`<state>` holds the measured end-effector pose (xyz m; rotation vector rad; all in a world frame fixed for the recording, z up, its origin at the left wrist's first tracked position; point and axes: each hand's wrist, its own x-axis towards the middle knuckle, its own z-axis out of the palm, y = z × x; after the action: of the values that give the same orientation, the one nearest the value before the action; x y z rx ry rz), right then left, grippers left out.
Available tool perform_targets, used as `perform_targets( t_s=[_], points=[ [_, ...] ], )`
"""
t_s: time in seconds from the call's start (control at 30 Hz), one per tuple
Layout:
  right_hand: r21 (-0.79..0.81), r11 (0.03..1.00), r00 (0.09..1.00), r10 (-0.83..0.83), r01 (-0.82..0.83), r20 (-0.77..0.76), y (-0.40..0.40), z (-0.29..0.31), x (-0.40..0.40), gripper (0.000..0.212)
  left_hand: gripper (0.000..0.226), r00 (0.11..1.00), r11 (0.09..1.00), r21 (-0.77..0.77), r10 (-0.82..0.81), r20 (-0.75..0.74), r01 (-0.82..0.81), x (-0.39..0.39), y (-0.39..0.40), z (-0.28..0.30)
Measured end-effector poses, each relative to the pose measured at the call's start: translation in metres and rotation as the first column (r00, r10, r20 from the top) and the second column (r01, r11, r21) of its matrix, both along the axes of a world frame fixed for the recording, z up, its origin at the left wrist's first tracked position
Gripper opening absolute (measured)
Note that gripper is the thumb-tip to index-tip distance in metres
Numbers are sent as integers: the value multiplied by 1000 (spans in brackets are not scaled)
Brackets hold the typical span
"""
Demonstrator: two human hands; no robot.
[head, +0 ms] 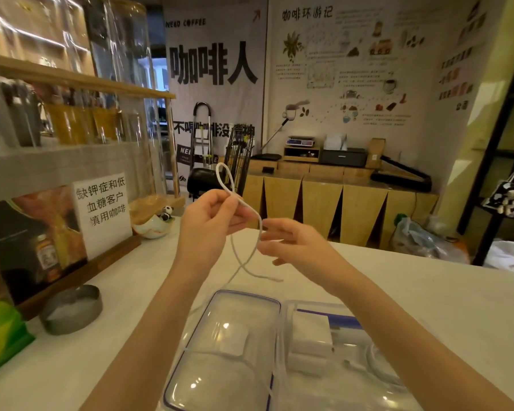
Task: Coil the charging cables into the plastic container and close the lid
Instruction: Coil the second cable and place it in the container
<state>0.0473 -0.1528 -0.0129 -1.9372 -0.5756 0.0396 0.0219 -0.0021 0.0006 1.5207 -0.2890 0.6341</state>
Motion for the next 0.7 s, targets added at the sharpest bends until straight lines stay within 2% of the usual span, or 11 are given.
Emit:
perform_targets(
  t_s=[0.1, 0.2, 0.3, 0.37, 0.43, 0.5, 0.57, 0.63, 0.7],
  points=[
    [-50, 998, 997, -21, 25, 78, 8, -11, 2, 41, 16, 1000, 997, 72, 0, 8, -1, 6, -8, 1],
    [108, 990, 990, -98, 87, 101, 9, -14, 5, 19, 13, 1000, 981, 192, -1, 6, 0, 10, -13, 2],
    [201, 972, 984, -147, 125, 99, 4, -13, 10, 18, 4, 987, 969, 195, 138, 77, -151, 13, -12, 4],
    [236, 961, 979, -171, 141, 108, 0, -13, 12, 19, 29, 936, 923, 157, 342, 83, -351, 19, -10, 3],
    [285, 946, 976, -191, 155, 102, -2, -13, 14, 20, 62, 908, 896, 188, 416, -45, -402, 32, -7, -2],
    [314, 935, 975, -202, 163, 95, -2, -11, 14, 21, 80, 911, 949, 218, 288, -295, -229, 45, -6, -10],
    [325, 932, 973, -204, 160, 105, -3, -9, 14, 21, 69, 856, 975, 224, 113, -505, 4, 49, -11, -18],
    [331, 930, 970, -209, 158, 127, -5, -7, 15, 22, 39, 845, 969, 198, -21, -535, 150, 49, -14, -25],
    [350, 922, 968, -221, 168, 116, -9, -5, 16, 22, 21, 890, 979, 150, -53, -453, 135, 48, -16, -25]
  ],
)
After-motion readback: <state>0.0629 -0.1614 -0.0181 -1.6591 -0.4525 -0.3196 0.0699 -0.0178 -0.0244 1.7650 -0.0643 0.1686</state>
